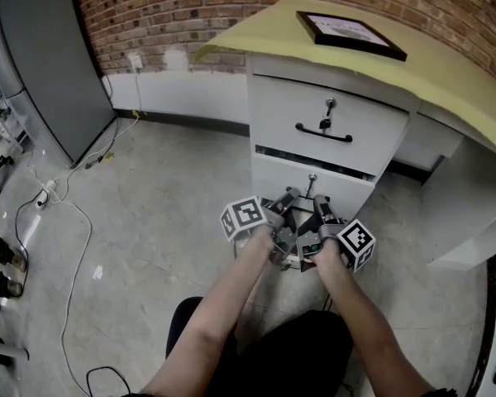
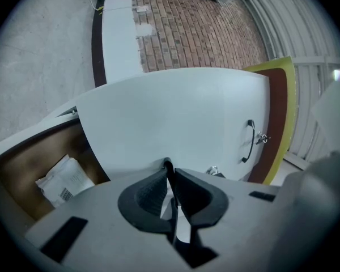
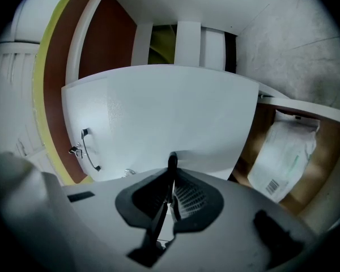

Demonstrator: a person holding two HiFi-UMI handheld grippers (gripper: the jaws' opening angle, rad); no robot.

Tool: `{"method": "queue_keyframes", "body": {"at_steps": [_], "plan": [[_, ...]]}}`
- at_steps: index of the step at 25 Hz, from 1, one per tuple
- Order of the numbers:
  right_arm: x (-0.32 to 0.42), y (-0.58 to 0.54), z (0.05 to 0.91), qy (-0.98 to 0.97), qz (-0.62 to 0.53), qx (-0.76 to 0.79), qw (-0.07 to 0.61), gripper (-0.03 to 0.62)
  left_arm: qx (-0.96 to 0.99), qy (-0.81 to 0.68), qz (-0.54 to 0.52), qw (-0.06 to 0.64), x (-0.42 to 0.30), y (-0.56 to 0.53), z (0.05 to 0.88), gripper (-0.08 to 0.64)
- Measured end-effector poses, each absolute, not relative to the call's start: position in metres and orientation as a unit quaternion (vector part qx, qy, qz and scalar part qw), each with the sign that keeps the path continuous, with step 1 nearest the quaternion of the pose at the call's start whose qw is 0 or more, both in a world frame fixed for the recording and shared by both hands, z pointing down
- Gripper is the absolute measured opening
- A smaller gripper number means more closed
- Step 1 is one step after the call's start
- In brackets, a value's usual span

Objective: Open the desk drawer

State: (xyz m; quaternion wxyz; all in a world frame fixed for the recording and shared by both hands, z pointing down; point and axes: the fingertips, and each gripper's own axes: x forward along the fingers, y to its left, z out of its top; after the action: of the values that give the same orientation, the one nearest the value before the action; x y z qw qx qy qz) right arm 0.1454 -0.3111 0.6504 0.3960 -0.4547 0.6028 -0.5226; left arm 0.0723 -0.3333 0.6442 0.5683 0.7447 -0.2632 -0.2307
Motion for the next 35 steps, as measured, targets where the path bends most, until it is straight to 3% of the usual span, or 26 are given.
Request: {"method": "queue_keyframes", "body": {"at_steps": [35], "plan": [[0.123, -0.224, 0.649, 0.604, -0.526, -0.468, 0.373, 0.034, 0.746, -0.251, -0.206, 0.581, 0.051, -0.246, 0.643, 0.044]]}}
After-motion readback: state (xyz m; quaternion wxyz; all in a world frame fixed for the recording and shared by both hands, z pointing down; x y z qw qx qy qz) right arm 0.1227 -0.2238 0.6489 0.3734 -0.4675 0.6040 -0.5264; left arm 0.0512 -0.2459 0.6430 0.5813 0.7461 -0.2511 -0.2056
